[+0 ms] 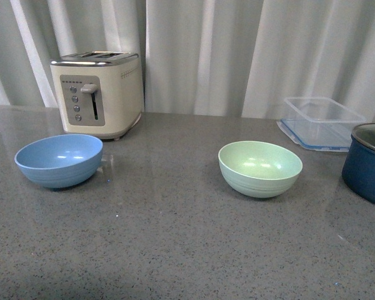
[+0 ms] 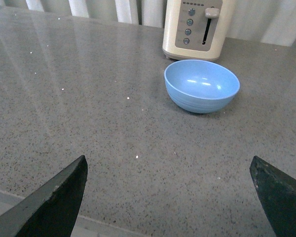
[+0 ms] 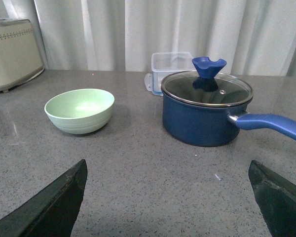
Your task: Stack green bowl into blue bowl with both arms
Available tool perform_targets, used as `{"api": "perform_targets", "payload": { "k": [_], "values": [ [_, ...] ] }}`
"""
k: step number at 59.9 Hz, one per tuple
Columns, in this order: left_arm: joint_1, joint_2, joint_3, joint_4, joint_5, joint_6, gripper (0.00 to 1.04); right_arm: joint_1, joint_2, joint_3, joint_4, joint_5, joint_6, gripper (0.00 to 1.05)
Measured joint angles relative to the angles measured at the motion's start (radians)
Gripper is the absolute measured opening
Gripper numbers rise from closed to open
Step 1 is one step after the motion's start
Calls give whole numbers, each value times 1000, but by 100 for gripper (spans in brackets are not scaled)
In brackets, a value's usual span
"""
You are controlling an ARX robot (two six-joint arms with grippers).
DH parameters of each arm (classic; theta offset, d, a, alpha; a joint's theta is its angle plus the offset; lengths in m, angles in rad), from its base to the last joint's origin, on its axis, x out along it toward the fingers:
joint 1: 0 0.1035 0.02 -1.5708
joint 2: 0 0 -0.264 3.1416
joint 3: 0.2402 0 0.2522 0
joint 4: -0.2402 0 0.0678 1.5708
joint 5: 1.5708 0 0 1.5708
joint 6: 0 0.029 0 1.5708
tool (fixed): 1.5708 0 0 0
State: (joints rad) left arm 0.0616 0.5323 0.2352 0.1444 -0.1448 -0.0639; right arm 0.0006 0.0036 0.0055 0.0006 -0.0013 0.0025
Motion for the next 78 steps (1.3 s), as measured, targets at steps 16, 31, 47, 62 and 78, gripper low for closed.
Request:
{"api": "perform_targets", "payload": {
  "k": [16,31,47,62,78],
  "values": [
    [83,333,276,27,95,-81,98,0,0,0,0,0,0,95],
    [119,647,564,-88,156,-208,98,0,0,0,0,0,0,95],
    [96,919,781,-158,153,-266,98,0,0,0,0,0,0,95],
    [60,1160,968,-205,130,-287,98,0,0,0,0,0,0,95],
    [38,1336,1124,-278,131,-309,98,0,0,0,0,0,0,95]
  ]
}}
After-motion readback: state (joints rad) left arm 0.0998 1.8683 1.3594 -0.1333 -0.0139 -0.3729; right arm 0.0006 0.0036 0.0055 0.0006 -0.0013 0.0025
